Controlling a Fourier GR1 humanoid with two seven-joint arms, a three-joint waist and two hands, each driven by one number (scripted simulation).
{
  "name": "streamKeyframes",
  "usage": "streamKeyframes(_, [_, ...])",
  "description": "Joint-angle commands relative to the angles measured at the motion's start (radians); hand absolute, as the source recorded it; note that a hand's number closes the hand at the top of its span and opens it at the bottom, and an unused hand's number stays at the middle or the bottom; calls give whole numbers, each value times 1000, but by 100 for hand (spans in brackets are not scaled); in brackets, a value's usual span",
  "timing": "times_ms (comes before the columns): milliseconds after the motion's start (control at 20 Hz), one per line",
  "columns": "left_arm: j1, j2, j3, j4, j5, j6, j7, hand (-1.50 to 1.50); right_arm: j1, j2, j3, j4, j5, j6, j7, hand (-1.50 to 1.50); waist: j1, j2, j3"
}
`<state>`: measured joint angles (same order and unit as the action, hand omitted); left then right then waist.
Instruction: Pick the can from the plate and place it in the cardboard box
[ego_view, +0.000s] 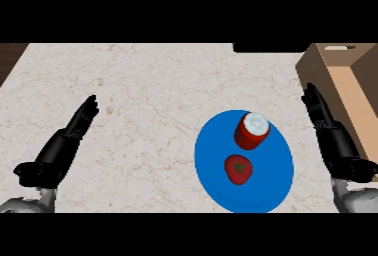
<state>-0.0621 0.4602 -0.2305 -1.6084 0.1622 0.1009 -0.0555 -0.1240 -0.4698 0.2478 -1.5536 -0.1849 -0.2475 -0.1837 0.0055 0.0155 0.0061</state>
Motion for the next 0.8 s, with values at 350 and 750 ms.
streamKeyframes(350, [48, -37, 199, 51, 227, 8, 162, 0, -72, -11, -216, -19, 85, -292, 175, -150, -16, -19, -8])
streamKeyframes(750, [45, -13, 253, 39, 272, -45, 206, 0, 59, -46, -29, -430, 290, -278, 205, -150, -18, -21, -8])
